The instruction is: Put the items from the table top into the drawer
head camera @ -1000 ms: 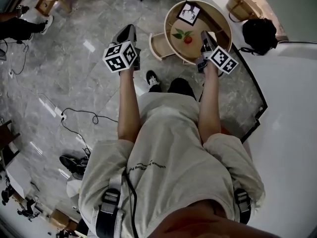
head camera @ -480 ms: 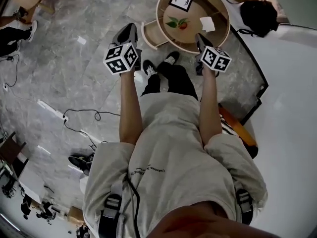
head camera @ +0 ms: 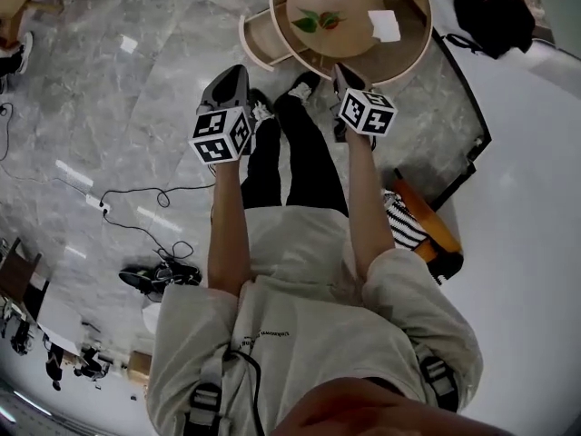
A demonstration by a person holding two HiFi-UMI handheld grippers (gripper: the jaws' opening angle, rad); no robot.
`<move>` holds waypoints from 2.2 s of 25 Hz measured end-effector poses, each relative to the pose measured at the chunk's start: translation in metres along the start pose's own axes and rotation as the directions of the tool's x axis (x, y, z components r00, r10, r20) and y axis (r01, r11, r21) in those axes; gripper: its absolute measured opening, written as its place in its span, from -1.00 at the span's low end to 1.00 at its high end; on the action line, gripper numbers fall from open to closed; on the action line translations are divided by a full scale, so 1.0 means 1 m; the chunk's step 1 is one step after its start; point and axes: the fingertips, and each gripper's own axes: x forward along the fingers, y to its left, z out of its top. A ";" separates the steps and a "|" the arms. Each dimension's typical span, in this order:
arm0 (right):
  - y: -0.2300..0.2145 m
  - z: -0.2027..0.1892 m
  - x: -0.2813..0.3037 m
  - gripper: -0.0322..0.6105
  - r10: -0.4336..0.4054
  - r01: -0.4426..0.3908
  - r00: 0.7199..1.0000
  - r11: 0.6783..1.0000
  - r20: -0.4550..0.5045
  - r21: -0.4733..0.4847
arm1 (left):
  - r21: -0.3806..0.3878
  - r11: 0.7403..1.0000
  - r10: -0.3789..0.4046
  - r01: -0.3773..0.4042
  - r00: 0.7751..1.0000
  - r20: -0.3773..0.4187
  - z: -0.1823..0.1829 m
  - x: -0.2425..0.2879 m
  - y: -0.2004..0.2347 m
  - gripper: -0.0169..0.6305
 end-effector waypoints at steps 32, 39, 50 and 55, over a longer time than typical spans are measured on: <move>-0.143 -0.085 0.261 -0.61 -0.225 0.189 0.964 0.955 -0.143 -0.229 | 0.042 0.998 -0.030 0.036 0.988 -0.150 -0.159 0.156 0.078 -0.88; -0.129 -0.093 0.252 -0.70 -0.172 0.132 0.975 0.956 -0.139 -0.262 | 0.061 0.995 -0.068 0.077 0.989 -0.132 -0.152 0.168 0.064 -0.88; -0.051 -0.090 0.253 -0.75 -0.063 0.011 0.991 0.922 -0.121 -0.388 | 0.030 0.997 -0.061 0.065 0.990 -0.130 -0.167 0.155 0.073 -0.88; -0.016 -0.092 0.263 -0.79 -0.026 -0.021 0.994 0.907 -0.107 -0.421 | 0.008 0.999 -0.030 0.031 0.992 -0.119 -0.169 0.141 0.103 -0.88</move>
